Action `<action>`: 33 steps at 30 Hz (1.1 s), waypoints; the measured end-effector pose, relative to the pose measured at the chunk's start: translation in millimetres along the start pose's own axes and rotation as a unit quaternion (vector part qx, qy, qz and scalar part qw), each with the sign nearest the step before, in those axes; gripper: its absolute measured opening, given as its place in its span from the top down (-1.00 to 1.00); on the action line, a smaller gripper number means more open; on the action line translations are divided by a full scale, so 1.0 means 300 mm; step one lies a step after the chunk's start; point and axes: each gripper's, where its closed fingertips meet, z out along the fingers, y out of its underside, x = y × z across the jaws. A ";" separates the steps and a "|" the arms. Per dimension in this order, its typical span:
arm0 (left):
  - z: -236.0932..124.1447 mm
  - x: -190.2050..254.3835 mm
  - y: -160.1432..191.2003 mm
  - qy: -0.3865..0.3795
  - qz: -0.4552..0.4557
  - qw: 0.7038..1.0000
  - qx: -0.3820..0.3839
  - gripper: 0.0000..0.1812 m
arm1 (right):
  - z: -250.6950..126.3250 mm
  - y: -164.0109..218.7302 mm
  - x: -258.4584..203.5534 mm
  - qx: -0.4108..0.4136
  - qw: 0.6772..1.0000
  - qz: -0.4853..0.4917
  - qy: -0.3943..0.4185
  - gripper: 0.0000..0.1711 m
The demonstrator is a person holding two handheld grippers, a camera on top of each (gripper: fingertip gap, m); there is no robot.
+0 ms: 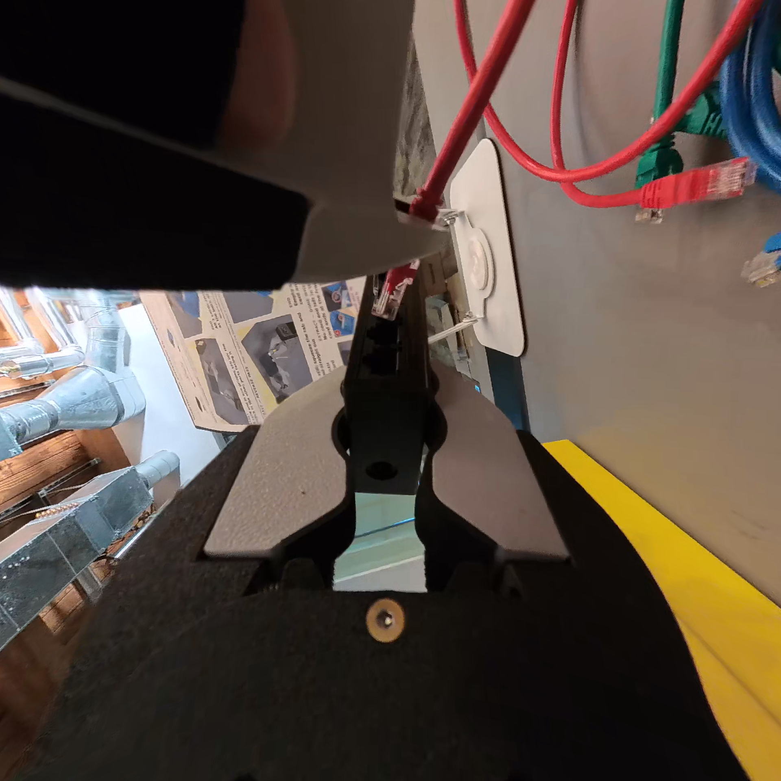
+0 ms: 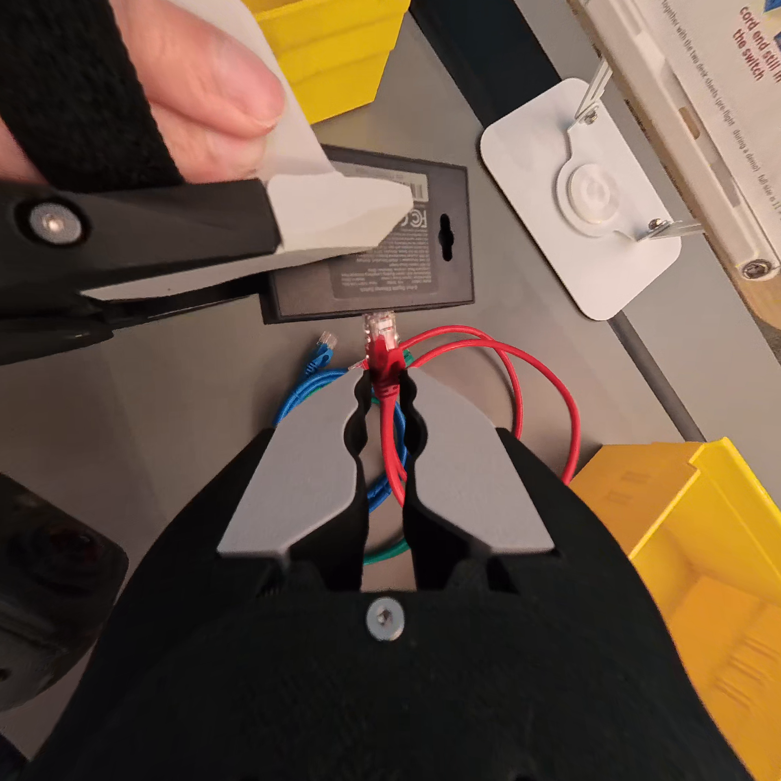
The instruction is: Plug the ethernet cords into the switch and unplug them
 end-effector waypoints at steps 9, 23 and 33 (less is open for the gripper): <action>0.002 0.013 0.007 0.011 -0.009 1.000 0.007 0.69 | 0.001 -0.019 0.003 0.013 1.000 -0.013 0.009 0.84; -0.003 0.035 -0.054 0.026 -0.028 0.998 0.056 0.69 | 0.003 0.045 0.006 -0.053 0.997 -0.048 0.033 0.84; -0.010 0.051 -0.073 0.023 0.027 0.998 0.043 0.69 | 0.024 0.068 -0.007 -0.074 0.997 -0.024 0.012 0.84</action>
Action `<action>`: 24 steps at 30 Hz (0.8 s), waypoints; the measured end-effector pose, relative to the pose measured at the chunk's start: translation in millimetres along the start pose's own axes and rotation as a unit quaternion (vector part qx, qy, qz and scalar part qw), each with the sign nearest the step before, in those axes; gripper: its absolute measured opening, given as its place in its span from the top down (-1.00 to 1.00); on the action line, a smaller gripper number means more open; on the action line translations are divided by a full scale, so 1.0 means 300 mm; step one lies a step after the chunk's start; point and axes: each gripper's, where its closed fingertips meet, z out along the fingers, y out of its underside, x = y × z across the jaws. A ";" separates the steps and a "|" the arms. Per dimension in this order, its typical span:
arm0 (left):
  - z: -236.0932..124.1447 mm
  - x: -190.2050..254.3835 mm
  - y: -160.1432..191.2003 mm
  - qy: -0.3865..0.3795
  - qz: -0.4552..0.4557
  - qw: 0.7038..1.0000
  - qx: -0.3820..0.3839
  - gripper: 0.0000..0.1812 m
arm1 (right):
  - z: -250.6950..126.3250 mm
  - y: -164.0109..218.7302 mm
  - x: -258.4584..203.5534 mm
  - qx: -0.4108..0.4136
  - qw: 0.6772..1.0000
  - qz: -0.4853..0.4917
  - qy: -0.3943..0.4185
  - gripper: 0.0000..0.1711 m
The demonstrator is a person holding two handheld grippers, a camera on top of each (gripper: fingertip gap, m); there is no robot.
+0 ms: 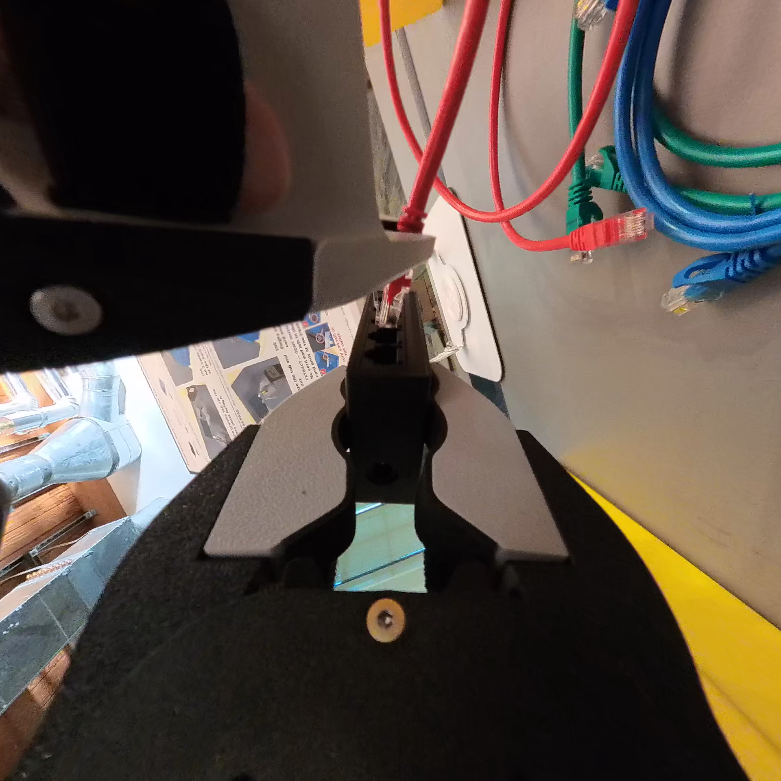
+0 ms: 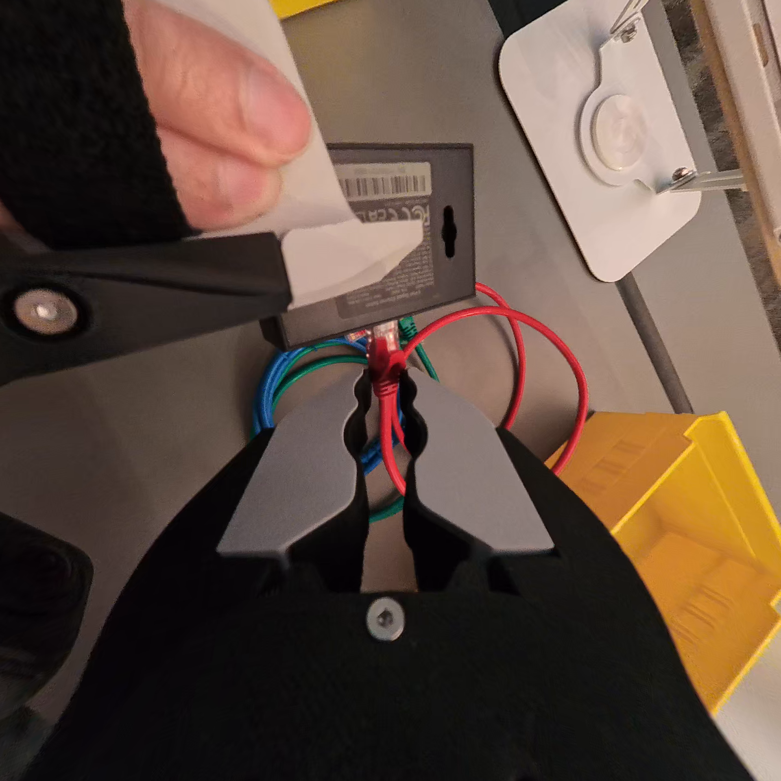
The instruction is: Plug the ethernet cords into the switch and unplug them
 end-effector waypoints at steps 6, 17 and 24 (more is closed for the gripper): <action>0.003 -0.008 0.001 -0.004 -0.017 1.000 0.003 0.68 | -0.018 -0.031 0.008 0.034 0.999 0.005 -0.003 0.84; -0.028 -0.110 0.118 -0.049 -0.135 0.989 0.024 0.68 | -0.126 -0.199 0.030 0.264 0.963 -0.022 -0.048 0.84; -0.074 -0.205 0.139 -0.117 -0.186 0.974 0.047 0.68 | -0.232 -0.250 0.029 0.386 0.914 0.014 -0.125 0.85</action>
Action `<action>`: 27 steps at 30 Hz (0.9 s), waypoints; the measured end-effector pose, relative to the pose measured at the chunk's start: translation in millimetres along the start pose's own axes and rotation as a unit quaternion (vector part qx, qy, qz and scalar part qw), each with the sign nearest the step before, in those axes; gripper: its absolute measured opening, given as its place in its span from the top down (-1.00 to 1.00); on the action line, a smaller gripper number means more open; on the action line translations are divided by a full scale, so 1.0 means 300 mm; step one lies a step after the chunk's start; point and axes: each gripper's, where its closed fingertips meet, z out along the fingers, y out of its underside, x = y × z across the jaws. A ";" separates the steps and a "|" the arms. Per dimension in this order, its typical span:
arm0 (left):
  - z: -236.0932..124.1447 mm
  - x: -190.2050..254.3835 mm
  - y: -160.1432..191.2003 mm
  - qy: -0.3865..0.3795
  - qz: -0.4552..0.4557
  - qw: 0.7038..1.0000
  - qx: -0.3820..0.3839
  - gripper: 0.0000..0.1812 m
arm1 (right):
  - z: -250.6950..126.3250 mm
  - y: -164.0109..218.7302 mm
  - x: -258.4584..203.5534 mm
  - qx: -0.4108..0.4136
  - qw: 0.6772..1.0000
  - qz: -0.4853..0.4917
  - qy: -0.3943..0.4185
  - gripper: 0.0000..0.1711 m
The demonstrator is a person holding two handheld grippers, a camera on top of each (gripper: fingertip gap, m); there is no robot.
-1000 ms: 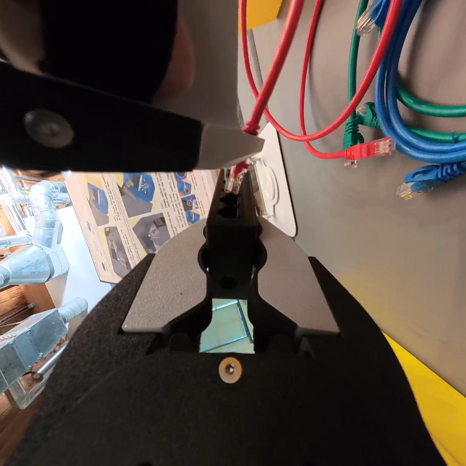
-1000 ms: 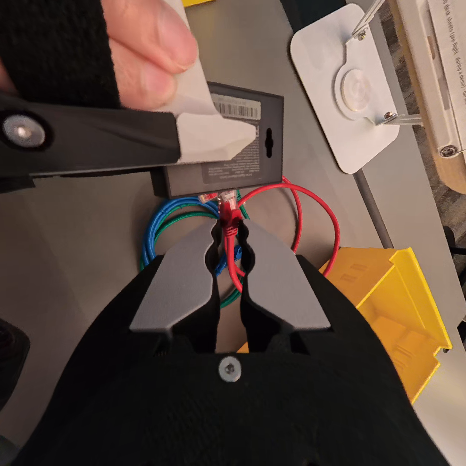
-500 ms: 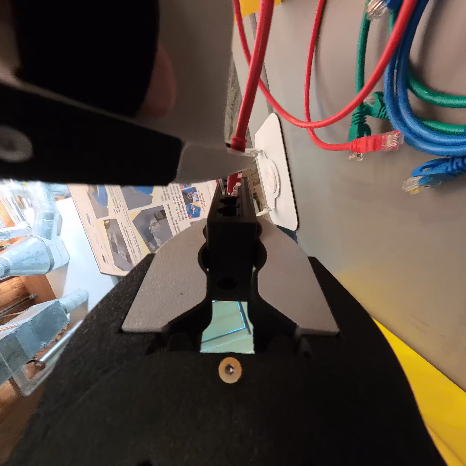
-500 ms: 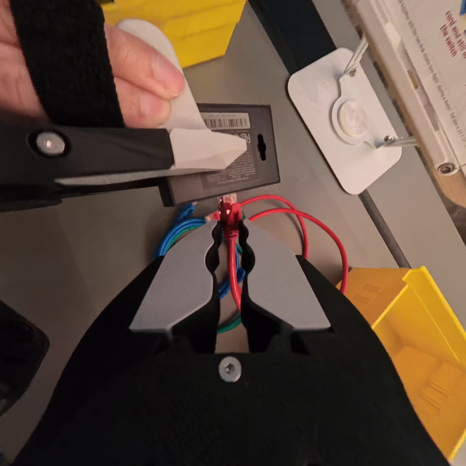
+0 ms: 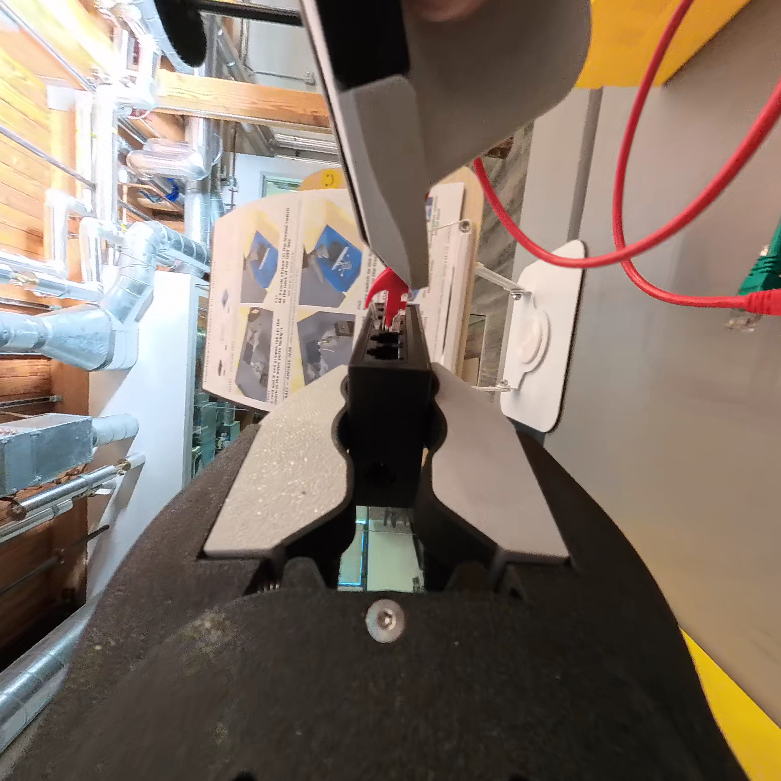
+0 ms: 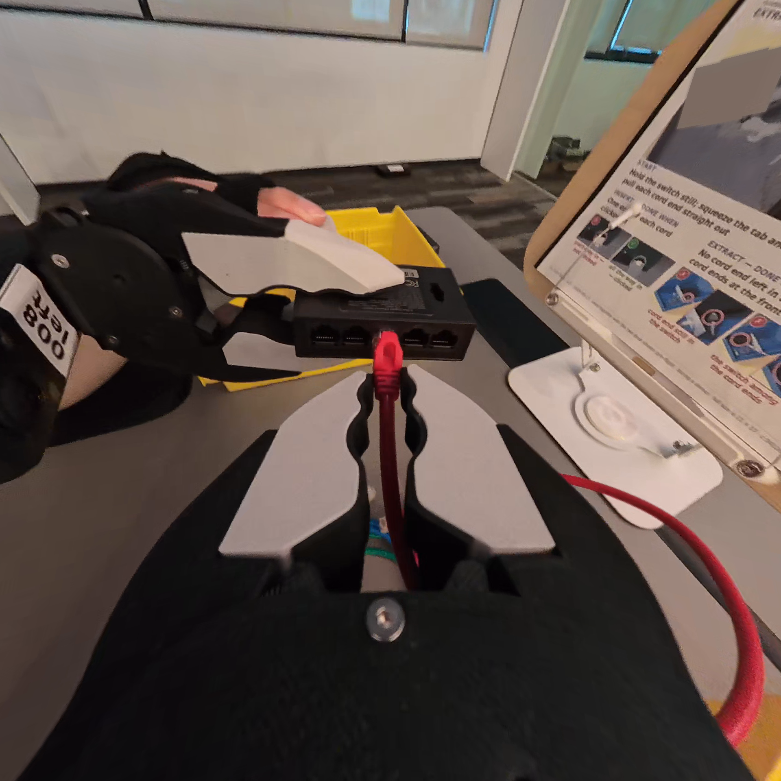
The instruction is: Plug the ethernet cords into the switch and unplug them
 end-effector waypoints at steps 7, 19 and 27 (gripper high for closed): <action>-0.012 -0.030 -0.012 -0.018 -0.014 1.000 0.012 0.68 | -0.013 -0.034 -0.012 0.052 0.998 0.008 -0.029 0.86; -0.053 -0.076 -0.059 -0.038 -0.027 0.998 0.053 0.69 | -0.060 -0.080 -0.049 0.034 0.999 -0.035 0.008 0.86; -0.065 -0.147 -0.054 -0.055 -0.136 0.988 0.049 0.47 | -0.056 -0.164 -0.052 0.113 0.981 -0.115 0.110 0.86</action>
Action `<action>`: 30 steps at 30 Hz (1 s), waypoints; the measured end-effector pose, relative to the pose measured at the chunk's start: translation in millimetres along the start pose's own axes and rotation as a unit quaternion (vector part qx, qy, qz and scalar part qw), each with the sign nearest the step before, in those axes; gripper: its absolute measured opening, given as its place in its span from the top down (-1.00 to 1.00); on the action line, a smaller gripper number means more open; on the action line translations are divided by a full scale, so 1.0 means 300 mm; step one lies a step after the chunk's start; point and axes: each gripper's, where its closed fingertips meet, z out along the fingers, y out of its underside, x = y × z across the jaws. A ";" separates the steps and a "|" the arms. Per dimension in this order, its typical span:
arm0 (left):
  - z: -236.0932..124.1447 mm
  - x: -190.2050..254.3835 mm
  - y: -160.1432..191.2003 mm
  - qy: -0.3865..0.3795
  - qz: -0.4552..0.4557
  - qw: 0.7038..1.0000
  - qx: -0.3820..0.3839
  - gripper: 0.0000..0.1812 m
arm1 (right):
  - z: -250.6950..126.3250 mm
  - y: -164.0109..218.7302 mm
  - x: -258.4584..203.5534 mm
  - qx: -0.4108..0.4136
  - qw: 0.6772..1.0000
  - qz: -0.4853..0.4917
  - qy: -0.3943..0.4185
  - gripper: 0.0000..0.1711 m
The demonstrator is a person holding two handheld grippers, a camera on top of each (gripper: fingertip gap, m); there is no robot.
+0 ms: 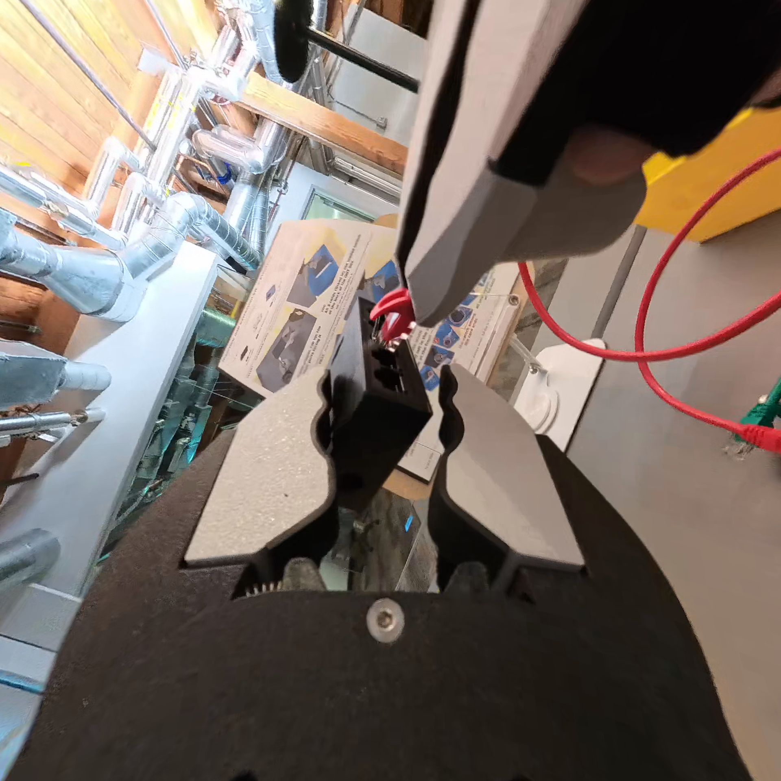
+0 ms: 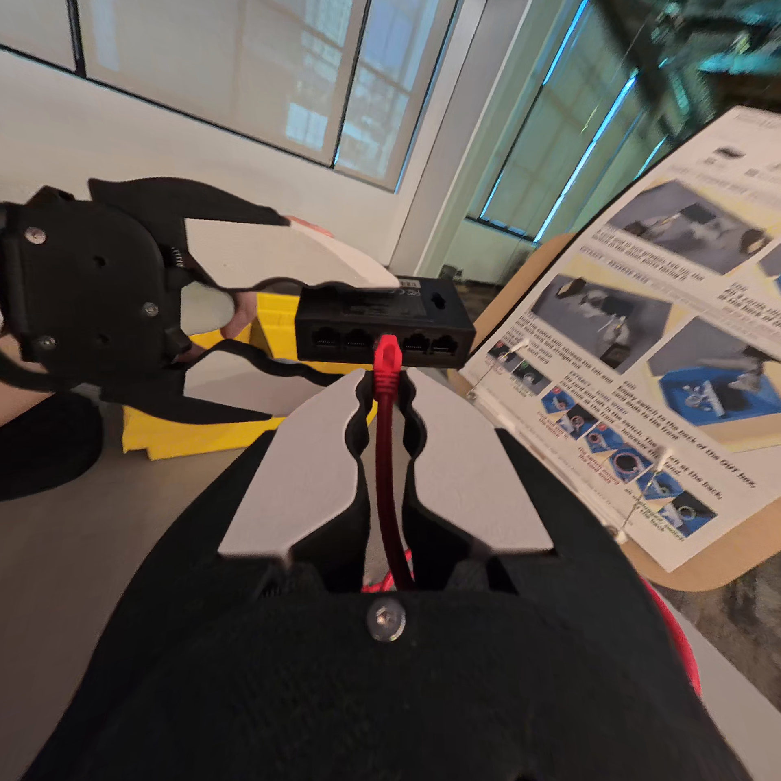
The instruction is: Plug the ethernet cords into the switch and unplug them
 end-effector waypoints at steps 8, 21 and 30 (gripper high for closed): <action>-0.063 -0.115 -0.063 0.050 -0.243 0.966 0.067 0.08 | -0.044 -0.034 0.088 0.037 0.995 -0.015 0.091 0.85; -0.011 -0.103 -0.041 0.083 -0.477 0.867 0.120 0.24 | -0.013 -0.049 0.039 0.059 0.988 -0.043 0.138 0.85; -0.006 -0.079 0.001 0.095 -0.435 0.887 0.120 0.33 | 0.001 -0.031 0.027 0.044 0.987 -0.035 0.149 0.86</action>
